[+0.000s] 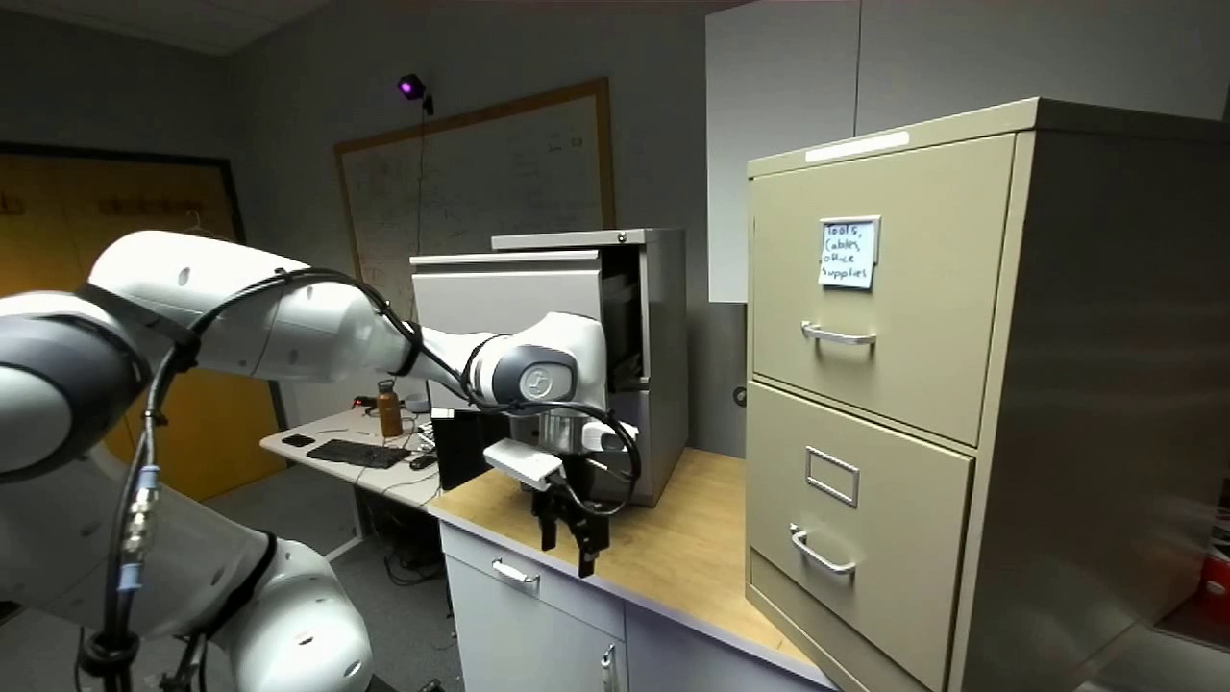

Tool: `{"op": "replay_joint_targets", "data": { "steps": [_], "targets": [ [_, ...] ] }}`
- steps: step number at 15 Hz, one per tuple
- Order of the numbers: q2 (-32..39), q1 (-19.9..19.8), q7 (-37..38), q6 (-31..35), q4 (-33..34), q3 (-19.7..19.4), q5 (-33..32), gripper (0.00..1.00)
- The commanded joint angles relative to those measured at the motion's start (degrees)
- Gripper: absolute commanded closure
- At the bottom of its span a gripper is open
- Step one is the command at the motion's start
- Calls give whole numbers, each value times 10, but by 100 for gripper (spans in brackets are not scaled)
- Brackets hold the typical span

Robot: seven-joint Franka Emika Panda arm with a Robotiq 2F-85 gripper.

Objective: Close the open drawer on the grey filing cabinet

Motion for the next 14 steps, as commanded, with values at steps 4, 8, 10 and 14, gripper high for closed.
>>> {"op": "replay_joint_targets", "data": {
  "steps": [4, 8, 10, 14],
  "targets": [
    [-8, 12, 6, 8, 8, 4, 0, 0],
    [-36, 31, 0, 10, 17, 13, 11, 0],
    [-57, 48, -7, 11, 23, 19, 18, 0],
    [-100, 81, -11, 12, 42, 36, 29, 0]
  ]
}}
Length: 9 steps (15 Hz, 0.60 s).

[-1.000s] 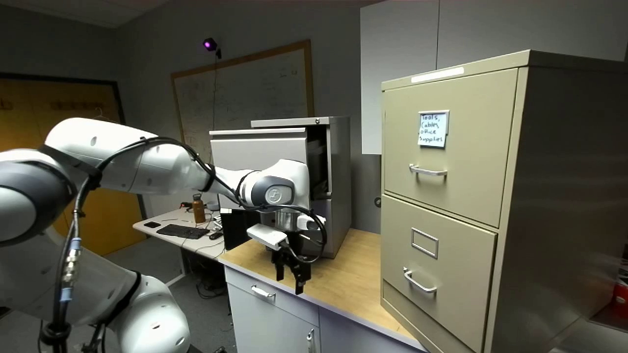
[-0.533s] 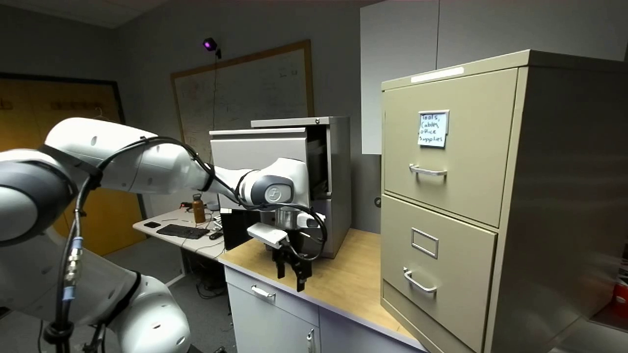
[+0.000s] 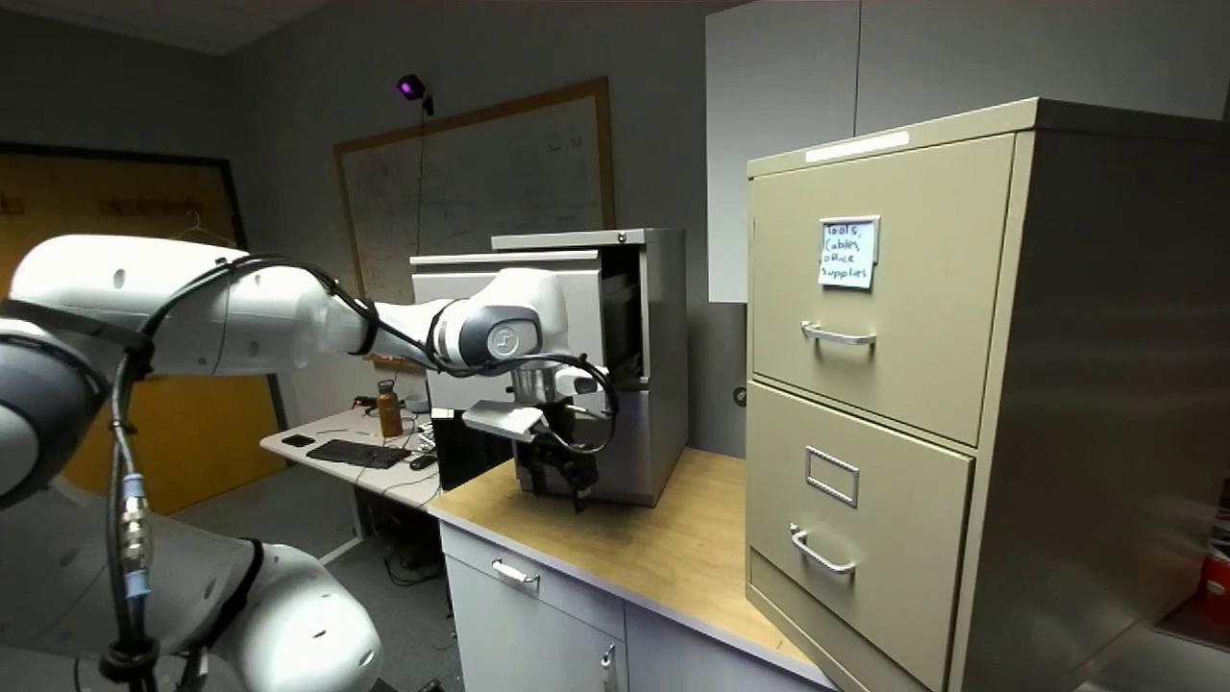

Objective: Close the open drawer on the grey filing cabinet

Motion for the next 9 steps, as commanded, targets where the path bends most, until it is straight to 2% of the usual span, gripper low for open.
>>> {"op": "replay_joint_targets", "data": {
  "steps": [1, 3, 4, 5, 6, 9],
  "targets": [
    [-45, 27, -12, -4, 20, 13, 20, 0],
    [-63, 43, -13, 0, 28, 19, 28, 0],
    [-72, 50, -14, 4, 31, 21, 33, 25],
    [-80, 57, -16, 9, 32, 23, 37, 25],
    [-86, 65, -17, 16, 33, 25, 43, 32],
    [-103, 88, -21, 40, 34, 28, 65, 58]
  ]
}}
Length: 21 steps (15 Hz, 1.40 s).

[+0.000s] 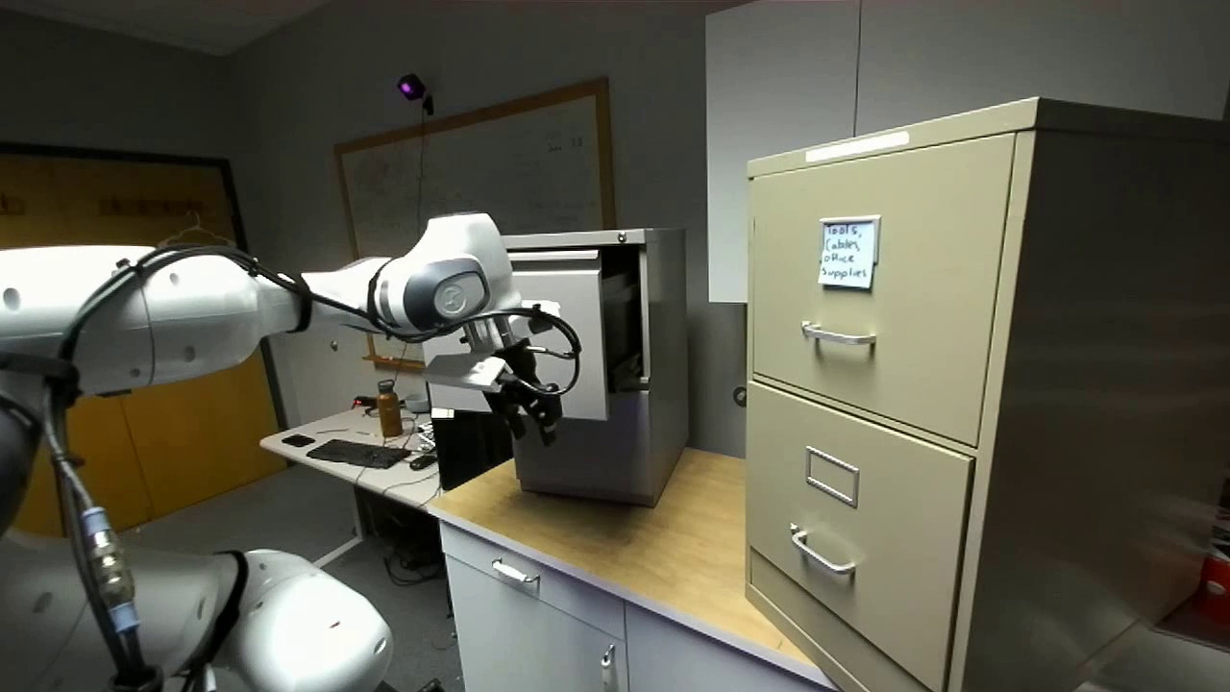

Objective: Close the open drawer on the grey filing cabinet

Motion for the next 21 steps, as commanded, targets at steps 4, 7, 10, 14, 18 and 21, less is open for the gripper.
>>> {"op": "replay_joint_targets", "data": {
  "steps": [4, 7, 10, 14, 18, 21],
  "targets": [
    [-25, 46, -26, 61, 7, 2, 60, 87],
    [-19, 70, -40, 91, 18, 2, 90, 100],
    [-11, 90, -49, 99, 35, 5, 116, 100],
    [8, 112, -46, 105, 63, 26, 134, 100],
    [43, 128, -38, 118, 106, 51, 151, 100],
    [82, 131, -30, 130, 149, 71, 156, 100]
  ]
}}
